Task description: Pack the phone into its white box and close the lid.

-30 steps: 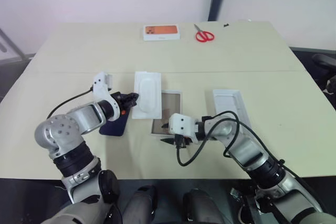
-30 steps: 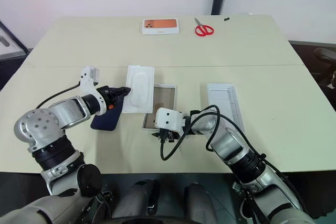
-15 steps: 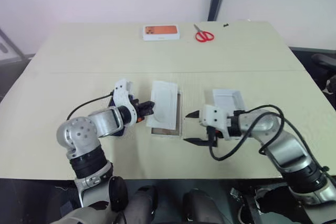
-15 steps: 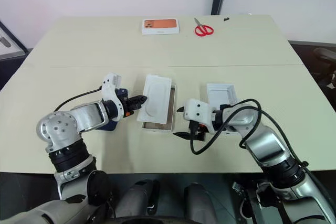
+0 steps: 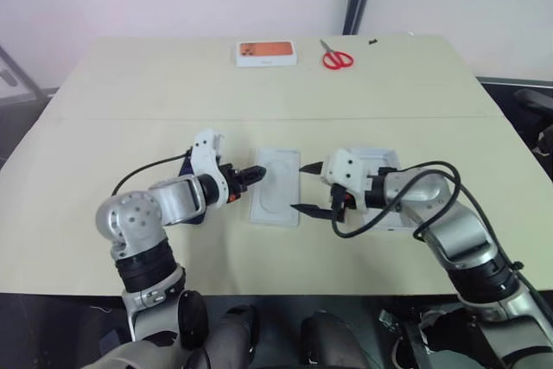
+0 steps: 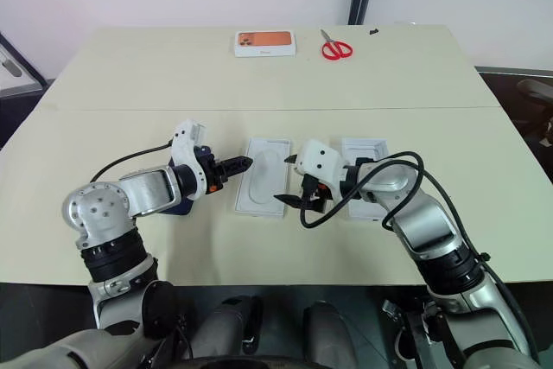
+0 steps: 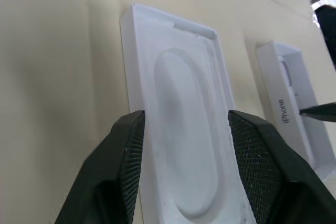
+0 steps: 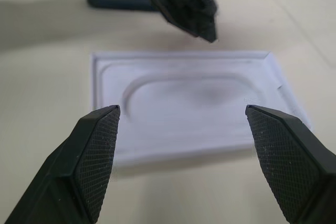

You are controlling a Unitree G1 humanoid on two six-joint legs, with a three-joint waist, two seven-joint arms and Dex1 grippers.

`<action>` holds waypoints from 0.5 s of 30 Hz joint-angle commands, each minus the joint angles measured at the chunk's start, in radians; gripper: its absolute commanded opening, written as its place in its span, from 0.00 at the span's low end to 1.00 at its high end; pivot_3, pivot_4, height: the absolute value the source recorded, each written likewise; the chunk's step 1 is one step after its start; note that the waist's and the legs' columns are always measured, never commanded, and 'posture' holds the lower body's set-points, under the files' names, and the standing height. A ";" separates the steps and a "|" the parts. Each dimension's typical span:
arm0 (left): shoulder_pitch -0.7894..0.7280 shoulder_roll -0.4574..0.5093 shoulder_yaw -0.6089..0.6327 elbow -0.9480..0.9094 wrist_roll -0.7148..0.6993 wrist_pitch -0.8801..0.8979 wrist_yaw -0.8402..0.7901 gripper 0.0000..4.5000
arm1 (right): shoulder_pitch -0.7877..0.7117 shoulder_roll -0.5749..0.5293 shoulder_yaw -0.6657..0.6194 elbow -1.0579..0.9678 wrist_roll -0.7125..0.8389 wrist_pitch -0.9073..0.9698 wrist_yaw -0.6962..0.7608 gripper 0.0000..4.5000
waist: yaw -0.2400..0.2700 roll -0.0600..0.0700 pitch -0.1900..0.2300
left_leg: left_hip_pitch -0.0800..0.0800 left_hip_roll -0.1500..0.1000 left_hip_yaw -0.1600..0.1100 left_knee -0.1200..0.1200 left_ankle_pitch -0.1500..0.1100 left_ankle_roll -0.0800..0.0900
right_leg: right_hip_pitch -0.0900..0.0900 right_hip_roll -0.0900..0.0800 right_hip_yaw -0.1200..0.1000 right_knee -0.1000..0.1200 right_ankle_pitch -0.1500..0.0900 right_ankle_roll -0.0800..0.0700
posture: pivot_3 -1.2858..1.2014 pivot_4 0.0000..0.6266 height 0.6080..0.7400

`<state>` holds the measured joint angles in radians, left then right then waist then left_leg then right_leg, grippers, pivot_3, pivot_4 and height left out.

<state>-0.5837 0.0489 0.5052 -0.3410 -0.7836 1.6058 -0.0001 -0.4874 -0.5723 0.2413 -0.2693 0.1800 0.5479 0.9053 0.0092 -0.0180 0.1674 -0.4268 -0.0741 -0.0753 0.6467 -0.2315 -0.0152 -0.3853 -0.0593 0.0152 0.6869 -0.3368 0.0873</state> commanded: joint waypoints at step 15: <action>0.518 0.547 -0.273 -0.171 0.222 -0.837 -0.596 0.63 | -0.224 0.321 0.126 0.312 -0.165 0.133 -0.325 0.02 | -0.017 0.001 -0.001 | 0.000 0.000 0.000 -0.006 0.001 -0.002 | -0.005 -0.001 0.000 -0.002 0.000 -0.001 | 0.52 0.24 1.00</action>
<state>-0.0679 0.5815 0.2245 -0.4968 -0.5777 0.8410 -0.5598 -0.6844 -0.2625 0.3694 0.0518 0.0238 0.7067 0.5928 -0.0078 -0.0165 0.1668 -0.4266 -0.0743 -0.0755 0.6411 -0.2302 -0.0175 -0.3906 -0.0603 0.0155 0.6844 -0.3368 0.0861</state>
